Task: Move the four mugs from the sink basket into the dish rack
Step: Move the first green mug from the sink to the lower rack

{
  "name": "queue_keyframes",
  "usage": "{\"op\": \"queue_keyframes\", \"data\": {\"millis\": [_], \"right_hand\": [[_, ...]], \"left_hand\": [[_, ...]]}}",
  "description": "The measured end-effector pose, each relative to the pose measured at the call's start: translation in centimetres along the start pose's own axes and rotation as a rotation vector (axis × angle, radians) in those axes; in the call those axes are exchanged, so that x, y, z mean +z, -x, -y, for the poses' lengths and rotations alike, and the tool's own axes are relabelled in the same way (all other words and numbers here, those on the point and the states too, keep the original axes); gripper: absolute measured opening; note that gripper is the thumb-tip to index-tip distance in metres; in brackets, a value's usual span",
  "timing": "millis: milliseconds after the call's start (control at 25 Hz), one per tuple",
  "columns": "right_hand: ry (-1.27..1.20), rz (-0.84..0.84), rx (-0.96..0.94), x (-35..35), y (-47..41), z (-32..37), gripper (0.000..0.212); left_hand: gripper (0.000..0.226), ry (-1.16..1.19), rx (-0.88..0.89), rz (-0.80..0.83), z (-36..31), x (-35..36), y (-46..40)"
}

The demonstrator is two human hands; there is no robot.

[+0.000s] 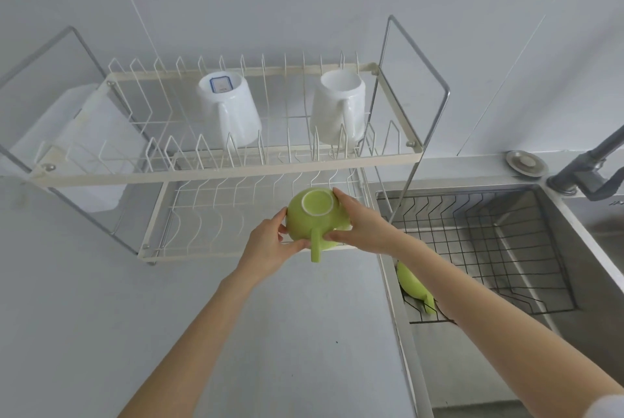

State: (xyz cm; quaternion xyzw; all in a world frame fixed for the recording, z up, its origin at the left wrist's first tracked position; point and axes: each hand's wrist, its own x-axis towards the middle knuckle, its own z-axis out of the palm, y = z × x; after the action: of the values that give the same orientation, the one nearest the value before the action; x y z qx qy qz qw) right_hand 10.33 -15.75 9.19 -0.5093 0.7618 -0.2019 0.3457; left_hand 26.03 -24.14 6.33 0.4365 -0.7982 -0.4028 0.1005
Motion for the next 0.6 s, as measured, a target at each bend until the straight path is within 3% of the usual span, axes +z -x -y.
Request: {"op": "queue_keyframes", "data": {"millis": [160,600], "right_hand": [[0.031,0.013,0.033,-0.1,-0.6,-0.5,0.086],[0.016,-0.164,0.078,0.4,-1.2,-0.6,0.073]], "left_hand": [[0.075,-0.046,-0.002,0.01,0.4,0.8,-1.0],[0.076,-0.101,-0.001,-0.01,0.0,2.2,-2.9]]}}
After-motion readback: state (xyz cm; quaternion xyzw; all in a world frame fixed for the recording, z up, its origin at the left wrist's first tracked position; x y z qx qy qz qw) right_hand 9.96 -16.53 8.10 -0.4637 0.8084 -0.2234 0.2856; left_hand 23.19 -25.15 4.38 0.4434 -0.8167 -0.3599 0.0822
